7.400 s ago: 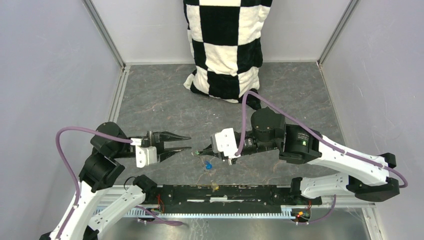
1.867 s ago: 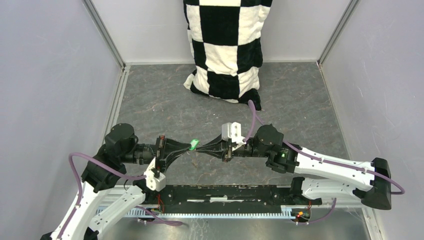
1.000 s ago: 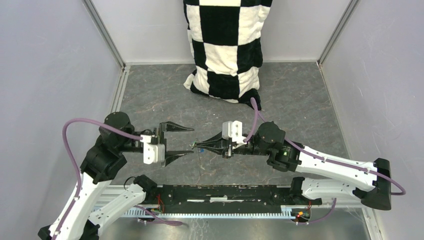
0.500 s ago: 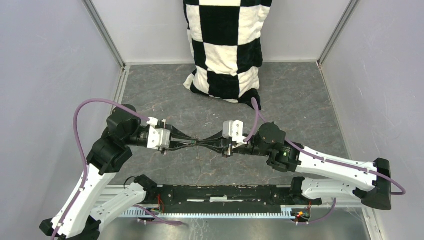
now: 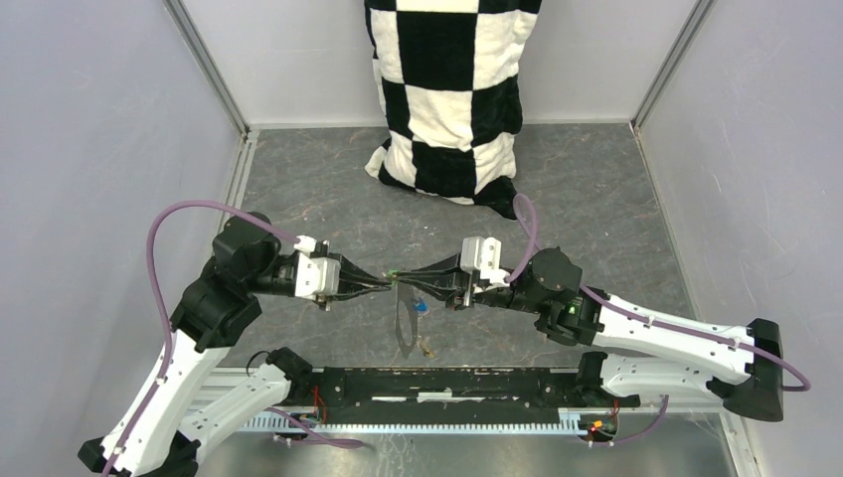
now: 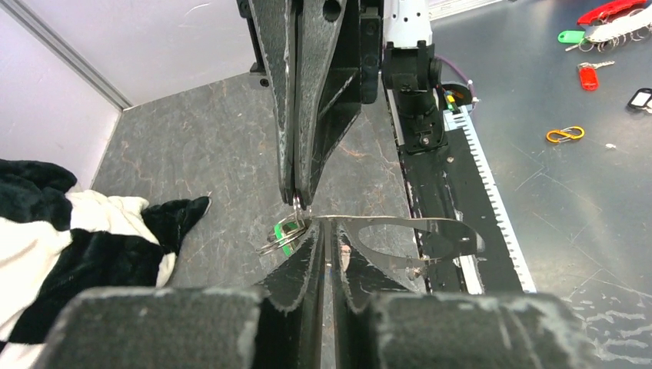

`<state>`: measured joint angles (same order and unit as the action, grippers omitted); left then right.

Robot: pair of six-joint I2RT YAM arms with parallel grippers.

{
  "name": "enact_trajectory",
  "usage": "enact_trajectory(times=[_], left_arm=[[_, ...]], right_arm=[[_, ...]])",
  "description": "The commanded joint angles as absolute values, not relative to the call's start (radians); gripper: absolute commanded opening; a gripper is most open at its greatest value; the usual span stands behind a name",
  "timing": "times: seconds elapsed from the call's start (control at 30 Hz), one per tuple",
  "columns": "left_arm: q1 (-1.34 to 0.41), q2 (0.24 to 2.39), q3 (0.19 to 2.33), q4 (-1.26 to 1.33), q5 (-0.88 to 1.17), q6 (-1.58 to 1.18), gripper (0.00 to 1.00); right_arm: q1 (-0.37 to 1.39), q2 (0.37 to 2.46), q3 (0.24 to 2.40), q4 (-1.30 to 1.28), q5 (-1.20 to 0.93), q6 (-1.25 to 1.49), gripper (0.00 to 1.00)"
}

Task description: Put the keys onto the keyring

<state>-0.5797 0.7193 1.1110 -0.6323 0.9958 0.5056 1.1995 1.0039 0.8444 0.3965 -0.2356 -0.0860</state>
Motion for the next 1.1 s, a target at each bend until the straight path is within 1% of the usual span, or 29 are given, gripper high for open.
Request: enact_trajectory(times=[0.0,0.27,0.37,0.4,0.43,0.5,0.53,0.57,0.6,0.63,0.7,0.77,0.83,1.0,1.07], left_arm=[[-0.582,0.719,1.098,-0.591,0.983,0.482,0.11],[-0.581,0.714,1.106,-0.575,0.983,0.469,0.08],[-0.581,0.71,1.146,-0.575,0.963,0.464,0.08],[-0.581,0.712,1.162,-0.575,0.957,0.463,0.1],[-0.58,0.713,1.176,-0.574,0.957,0.462,0.14],[-0.58,0.716,1.193,-0.557,0.961,0.44,0.28],[-0.58,0.718,1.195,-0.546,0.962,0.432,0.4],[-0.58,0.722,1.194,-0.538,0.966,0.429,0.55],[-0.58,0.725,1.194,-0.532,0.975,0.431,0.61],[-0.58,0.729,1.191,-0.532,0.99,0.438,0.64],[-0.58,0.738,1.183,-0.547,1.003,0.473,0.66],[-0.58,0.747,1.18,-0.592,0.985,0.537,0.65],[-0.58,0.761,1.181,-0.636,0.969,0.584,0.59],[-0.58,0.782,1.18,-0.624,1.004,0.553,0.43],[-0.58,0.783,1.182,-0.614,1.004,0.545,0.4]], right_arm=[[1.197,0.985,0.849,0.505,-0.249,-0.059,0.0],[1.198,0.975,0.812,0.565,-0.237,-0.029,0.0],[1.197,0.96,0.779,0.601,-0.215,-0.022,0.0],[1.198,0.956,0.768,0.616,-0.21,-0.017,0.0],[1.197,0.954,0.754,0.638,-0.205,-0.008,0.0],[1.197,0.956,0.73,0.689,-0.205,0.023,0.0],[1.198,0.959,0.722,0.71,-0.209,0.033,0.0],[1.197,0.963,0.718,0.727,-0.215,0.04,0.0],[1.198,0.97,0.717,0.736,-0.22,0.044,0.0],[1.197,0.975,0.718,0.744,-0.225,0.048,0.0],[1.197,0.98,0.718,0.754,-0.231,0.051,0.0],[1.197,0.979,0.718,0.759,-0.229,0.05,0.0],[1.198,0.978,0.721,0.761,-0.227,0.045,0.0],[1.197,0.986,0.716,0.795,-0.228,0.049,0.0],[1.199,0.991,0.713,0.813,-0.229,0.053,0.0]])
